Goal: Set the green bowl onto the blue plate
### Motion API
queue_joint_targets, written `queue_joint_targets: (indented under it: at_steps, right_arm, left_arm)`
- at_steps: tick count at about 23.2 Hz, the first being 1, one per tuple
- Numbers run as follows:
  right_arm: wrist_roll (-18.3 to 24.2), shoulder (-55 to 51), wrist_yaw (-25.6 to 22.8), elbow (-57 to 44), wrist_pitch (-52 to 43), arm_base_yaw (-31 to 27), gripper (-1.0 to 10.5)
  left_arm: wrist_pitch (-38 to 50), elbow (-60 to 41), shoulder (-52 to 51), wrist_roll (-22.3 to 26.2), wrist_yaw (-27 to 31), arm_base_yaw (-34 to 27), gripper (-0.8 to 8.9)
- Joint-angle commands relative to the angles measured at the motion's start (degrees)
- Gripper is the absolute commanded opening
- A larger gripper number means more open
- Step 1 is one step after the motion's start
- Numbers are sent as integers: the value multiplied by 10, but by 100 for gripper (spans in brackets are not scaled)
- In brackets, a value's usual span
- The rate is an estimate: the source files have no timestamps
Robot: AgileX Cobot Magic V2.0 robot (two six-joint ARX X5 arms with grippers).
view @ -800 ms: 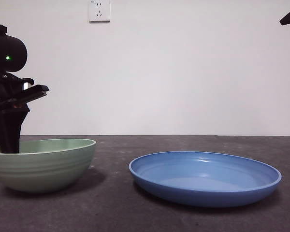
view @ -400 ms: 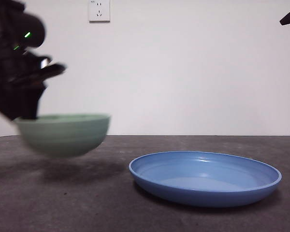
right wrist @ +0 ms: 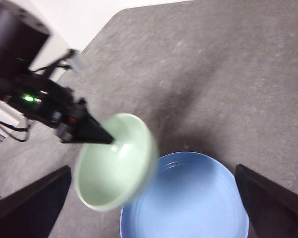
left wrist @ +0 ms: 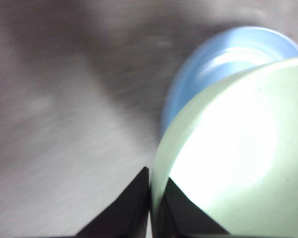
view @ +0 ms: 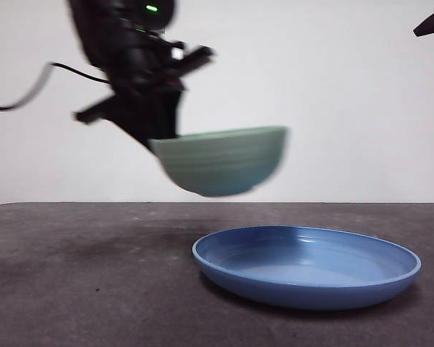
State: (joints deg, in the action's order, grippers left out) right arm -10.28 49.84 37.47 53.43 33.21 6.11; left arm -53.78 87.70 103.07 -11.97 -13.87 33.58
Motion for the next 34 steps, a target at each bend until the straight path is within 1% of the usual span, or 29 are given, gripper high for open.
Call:
queue_joint_targets:
  at_steps: [1,7,9,12,17,22,23,24,27,28,29,32,34]
  right_arm:
    - [3,2,0,9,-5,7,577]
    - [3,2,1,9,-5,17,577]
    - [3,2,1,9,-5,21,577]
    - [2,2,0,9,-5,24,577]
    - [2,2,0,9,-5,24,577]
    - [3,2,0,9,-5,24,577]
    - [2,2,0,9,-5,24,577]
    - [3,2,0,9,-5,24,577]
    - [2,2,0,9,-5,24,577]
    - [3,2,0,9,-5,24,577]
    - [3,2,0,9,-5,24,577]
    - [2,2,0,9,-5,24,577]
    - [2,2,0,9,-5,24,577]
  left_arm:
    - [-6,52,47,-8,-1,35,15]
    - [-46,144,148,0,8,87,15]
    - [-50,160,175,3,11,97,15]
    - [-52,161,191,10,39,102,14]
    - [-48,161,202,10,40,104,15]
    - [-42,161,203,10,40,104,44]
    - [-41,161,203,10,40,104,95]
    - [-38,162,203,10,40,104,171]
    - [-63,194,203,23,40,101,442]
    - [-83,215,202,31,40,100,486]
    - [-113,242,202,43,40,99,510]
    - [-202,315,198,76,40,99,510]
    - [-229,331,177,91,40,99,510]
